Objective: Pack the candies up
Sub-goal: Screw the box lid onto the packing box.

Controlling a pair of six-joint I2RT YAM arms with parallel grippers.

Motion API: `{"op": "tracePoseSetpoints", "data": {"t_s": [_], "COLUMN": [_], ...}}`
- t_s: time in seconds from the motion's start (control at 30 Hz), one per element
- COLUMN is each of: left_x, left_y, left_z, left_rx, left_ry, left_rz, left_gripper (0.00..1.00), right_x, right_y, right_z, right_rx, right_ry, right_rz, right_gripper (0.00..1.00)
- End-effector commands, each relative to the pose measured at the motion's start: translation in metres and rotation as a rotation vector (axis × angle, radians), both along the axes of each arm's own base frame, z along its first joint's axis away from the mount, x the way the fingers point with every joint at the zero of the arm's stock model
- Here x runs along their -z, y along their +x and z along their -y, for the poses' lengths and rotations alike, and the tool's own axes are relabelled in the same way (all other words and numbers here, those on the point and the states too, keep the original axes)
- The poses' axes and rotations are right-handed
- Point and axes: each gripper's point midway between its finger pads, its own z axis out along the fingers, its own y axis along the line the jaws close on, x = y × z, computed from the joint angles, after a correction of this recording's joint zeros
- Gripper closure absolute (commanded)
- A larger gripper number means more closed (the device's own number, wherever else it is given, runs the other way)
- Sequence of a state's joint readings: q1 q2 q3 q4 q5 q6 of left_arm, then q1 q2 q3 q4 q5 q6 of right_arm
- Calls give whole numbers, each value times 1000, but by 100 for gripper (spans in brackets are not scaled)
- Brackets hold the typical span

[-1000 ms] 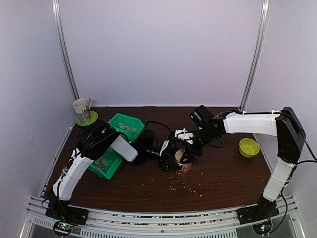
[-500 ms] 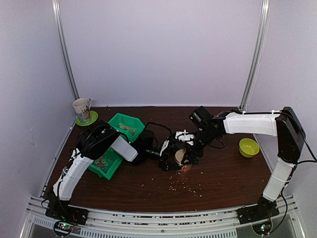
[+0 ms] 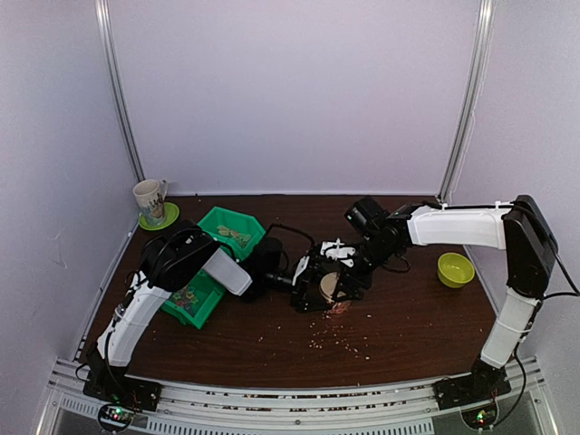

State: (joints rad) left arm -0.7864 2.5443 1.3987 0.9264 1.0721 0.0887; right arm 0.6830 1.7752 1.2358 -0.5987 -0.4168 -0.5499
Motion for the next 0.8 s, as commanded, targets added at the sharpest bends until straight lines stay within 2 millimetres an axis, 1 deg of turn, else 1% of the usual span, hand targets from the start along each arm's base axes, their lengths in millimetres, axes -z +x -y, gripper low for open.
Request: {"op": "tracePoseSetpoints", "data": {"t_s": [0.0,0.13,0.27,0.43,0.57,0.7,0.77], "left_x": [101,105,108,107,107,111,113], "left_y": [-19,-10,-1,11,23,36,43], "left_z": [-29,-27,-27,-25,-25,-27,-29], "left_rx": [-37,-92,-153,-222,-298,-376,-420], "left_ry": [223,240,255,263,277,310,334], "left_rz": [-150,-150,-149,-161,-175,-178,-175], "left_gripper": [23,23,23,23,23,23,24], "right_x": [-3,-4,-4,-10,-12,-12,-12], "right_y": [5,8,15,21,30,46,52], "right_z": [-2,-3,0,-2,2,9,9], "right_rx": [30,56,118,218,340,522,593], "right_ry": [-4,-3,-11,40,47,44,57], "right_rz": [4,13,31,40,42,34,25], "right_gripper": [15,17,19,19,18,18,18]}}
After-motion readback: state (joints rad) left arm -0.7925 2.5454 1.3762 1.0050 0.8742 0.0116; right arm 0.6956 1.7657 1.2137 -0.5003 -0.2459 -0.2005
